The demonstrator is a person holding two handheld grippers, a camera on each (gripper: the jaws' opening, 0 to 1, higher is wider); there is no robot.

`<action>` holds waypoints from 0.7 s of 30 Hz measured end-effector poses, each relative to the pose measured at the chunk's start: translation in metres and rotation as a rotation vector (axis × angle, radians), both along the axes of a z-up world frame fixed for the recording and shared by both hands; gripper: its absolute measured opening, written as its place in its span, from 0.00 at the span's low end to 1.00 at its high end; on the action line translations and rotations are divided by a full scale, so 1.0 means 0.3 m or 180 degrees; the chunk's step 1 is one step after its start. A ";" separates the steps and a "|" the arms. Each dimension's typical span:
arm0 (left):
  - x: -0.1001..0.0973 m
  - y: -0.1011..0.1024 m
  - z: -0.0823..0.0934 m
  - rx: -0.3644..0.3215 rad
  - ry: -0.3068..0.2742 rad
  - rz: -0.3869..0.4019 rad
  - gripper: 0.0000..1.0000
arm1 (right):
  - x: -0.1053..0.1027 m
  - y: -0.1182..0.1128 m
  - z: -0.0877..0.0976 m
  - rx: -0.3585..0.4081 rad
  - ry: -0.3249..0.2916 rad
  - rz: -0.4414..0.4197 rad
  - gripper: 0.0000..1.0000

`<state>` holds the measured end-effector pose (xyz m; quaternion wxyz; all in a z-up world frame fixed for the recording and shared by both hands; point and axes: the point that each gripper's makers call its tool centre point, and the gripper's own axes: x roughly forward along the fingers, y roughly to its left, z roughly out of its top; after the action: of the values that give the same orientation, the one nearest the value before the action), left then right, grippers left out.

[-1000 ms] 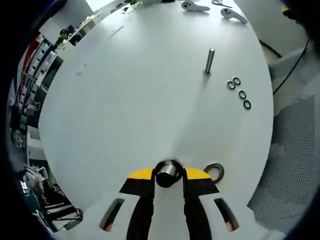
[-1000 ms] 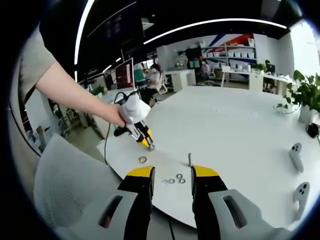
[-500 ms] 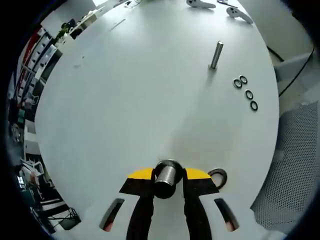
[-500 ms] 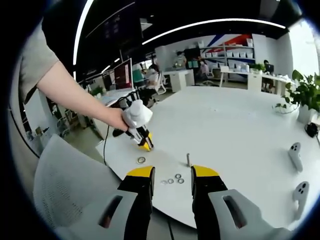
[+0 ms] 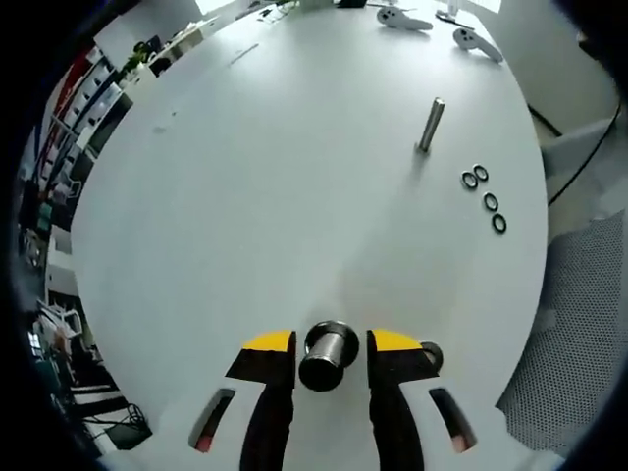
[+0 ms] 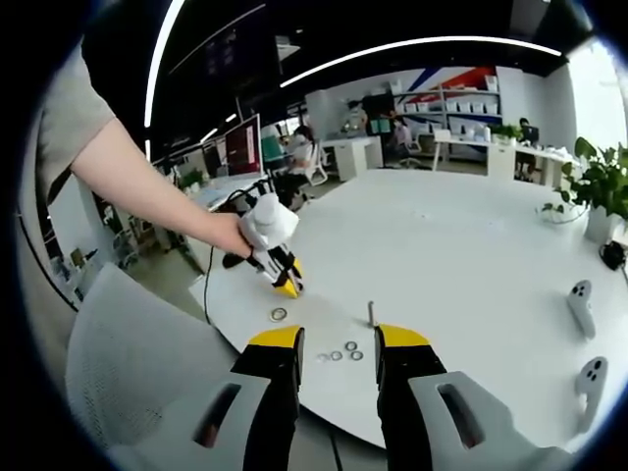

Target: Place the washer onto the threaded stud by aligning its center hole with the stud, sliding it down to the base, and recovering from edge contact or off-axis alignment until the washer reaches the visible bottom stop.

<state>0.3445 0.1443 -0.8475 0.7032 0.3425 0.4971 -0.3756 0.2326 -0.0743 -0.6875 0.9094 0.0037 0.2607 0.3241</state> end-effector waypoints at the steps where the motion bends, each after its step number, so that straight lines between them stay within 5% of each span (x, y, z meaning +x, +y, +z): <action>1: -0.003 0.000 0.006 -0.0006 -0.0008 0.0011 0.27 | 0.000 0.001 0.000 0.0000 -0.0001 0.0003 0.31; 13: -0.053 0.046 0.049 -0.0459 -0.0193 0.0918 0.30 | -0.003 0.003 -0.008 -0.0022 0.0033 0.0019 0.30; 21: -0.167 0.113 -0.009 -0.0523 -0.0078 0.1430 0.30 | -0.009 0.010 -0.013 -0.0039 0.0054 0.0065 0.29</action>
<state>0.2943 0.1782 -0.8501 0.8006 0.1695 0.5200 -0.2447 0.2299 -0.0712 -0.6914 0.9038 -0.0018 0.2704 0.3317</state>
